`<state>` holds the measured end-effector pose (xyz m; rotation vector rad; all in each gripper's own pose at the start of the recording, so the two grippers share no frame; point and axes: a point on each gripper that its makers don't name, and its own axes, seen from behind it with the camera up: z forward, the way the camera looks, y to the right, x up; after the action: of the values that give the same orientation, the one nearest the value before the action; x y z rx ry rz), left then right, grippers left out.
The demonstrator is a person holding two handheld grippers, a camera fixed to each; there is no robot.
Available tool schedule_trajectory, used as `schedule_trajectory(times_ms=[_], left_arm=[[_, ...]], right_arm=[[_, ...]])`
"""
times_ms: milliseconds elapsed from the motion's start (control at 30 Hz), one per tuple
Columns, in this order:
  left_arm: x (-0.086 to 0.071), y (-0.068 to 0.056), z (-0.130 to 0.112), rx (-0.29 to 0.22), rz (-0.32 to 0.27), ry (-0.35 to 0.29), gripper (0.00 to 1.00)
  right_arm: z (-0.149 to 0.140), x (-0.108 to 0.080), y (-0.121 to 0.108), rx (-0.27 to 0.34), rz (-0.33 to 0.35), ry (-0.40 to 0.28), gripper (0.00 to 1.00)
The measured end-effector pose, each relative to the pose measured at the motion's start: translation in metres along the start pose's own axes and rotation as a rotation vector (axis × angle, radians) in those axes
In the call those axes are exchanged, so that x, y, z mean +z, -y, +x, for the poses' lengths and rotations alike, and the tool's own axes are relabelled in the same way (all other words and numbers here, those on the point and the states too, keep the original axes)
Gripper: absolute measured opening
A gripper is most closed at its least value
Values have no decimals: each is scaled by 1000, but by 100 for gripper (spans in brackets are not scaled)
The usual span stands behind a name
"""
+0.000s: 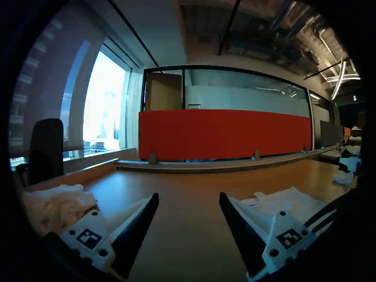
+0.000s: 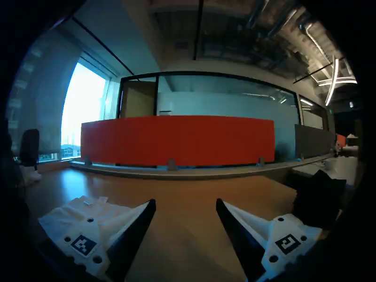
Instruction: Fold towel
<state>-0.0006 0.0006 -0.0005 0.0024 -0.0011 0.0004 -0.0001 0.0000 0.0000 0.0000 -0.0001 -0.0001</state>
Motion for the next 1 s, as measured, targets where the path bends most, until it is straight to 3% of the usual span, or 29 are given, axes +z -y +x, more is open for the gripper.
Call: schedule_trajectory(times_ms=[200, 400, 700, 1000], left_arm=[[1, 8, 5, 14, 23, 9, 96], [-2, 6, 38, 27, 5, 10, 96], [-8, 8, 115, -12, -10, 16, 95], [-12, 7, 186, -5, -12, 21, 95]], right_arm=[[-2, 1, 1, -6, 2, 13, 99], [33, -1, 4, -17, 2, 14, 99], [109, -4, 16, -28, 10, 18, 99], [177, -10, 19, -42, -15, 15, 99]])
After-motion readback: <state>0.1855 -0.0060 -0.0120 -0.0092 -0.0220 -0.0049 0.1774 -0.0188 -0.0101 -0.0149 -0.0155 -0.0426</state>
